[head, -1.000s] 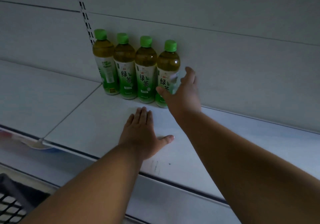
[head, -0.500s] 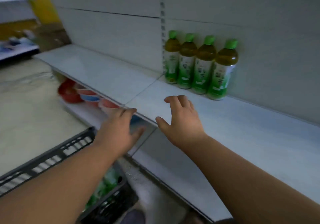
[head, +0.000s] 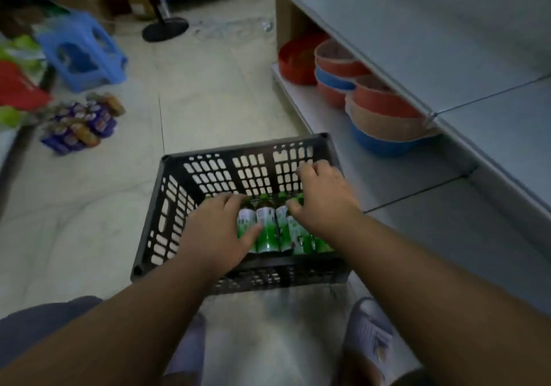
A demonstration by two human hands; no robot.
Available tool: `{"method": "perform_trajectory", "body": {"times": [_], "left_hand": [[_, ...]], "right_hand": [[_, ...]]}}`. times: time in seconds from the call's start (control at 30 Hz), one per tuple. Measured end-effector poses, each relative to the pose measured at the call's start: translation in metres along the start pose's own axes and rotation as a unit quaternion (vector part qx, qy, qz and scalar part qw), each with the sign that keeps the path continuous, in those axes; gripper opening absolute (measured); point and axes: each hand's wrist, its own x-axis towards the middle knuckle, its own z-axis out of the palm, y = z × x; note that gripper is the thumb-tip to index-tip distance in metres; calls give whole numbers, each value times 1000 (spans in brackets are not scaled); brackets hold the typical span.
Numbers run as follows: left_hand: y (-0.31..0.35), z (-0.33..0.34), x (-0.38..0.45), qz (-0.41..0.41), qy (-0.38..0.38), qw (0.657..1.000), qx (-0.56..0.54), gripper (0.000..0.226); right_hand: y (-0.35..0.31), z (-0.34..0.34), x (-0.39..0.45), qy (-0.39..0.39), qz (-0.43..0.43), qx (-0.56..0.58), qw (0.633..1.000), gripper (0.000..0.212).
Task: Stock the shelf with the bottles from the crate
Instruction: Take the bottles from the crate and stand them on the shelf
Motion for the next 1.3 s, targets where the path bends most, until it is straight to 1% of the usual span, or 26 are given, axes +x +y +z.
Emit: {"method": "perform_trajectory", "body": {"times": [0.13,0.23,0.3,0.37,0.47,0.53,0.63,0.73,0.77,0.8,0.83,0.9,0.97,1.03,1.1,1.2,1.23,1.3], "left_hand": [[-18,63,15,-29,-45,998,-26,69],[-17,98,23,-71,-85,993,-45,75],[-13,112,27,-96,-100,989,-49,81],[-11,122,29,-103,-110,987,-45,89],[-12,134,29,-101,-89,989,-56,97],[-13,135,26,-103,-70,991,-52,100],[-12,132,27,-101,-78,991,-46,105],[-10,134,29,-106,-80,990,-50,107],[-10,134,30,-108,-79,990,-53,108],[-11,135,30,-107,-78,990,-56,108],[-11,135,30,-106,-80,989,-58,108],[-11,136,31,-106,-91,988,-58,109],[-11,135,32,-109,-97,988,-58,109],[-11,135,33,-111,-108,986,-60,109],[-11,135,33,-112,-114,985,-63,110],[-11,134,33,-110,-121,985,-58,111],[-11,133,32,-108,-122,985,-56,111],[-11,133,31,-107,-121,985,-58,111]], "right_hand": [[6,60,38,-87,26,-6,996,59],[13,87,56,-148,56,-4,987,66],[16,100,63,-170,78,8,982,70],[18,114,70,-182,94,19,979,71],[24,140,87,-209,129,15,969,79],[32,155,102,-249,163,-5,955,84],[43,172,123,-303,190,-39,933,75],[46,195,139,-300,170,-82,935,68],[45,202,144,-307,168,-99,932,71],[43,209,148,-309,173,-111,929,79],[42,216,150,-305,185,-112,928,91],[38,225,148,-279,202,-84,935,113],[41,231,150,-261,195,-34,945,118],[48,231,153,-268,207,39,940,118],[52,226,154,-278,208,102,932,111],[55,217,153,-292,172,179,924,82],[54,213,151,-293,159,203,921,78],[49,203,145,-285,137,245,917,79]]}}
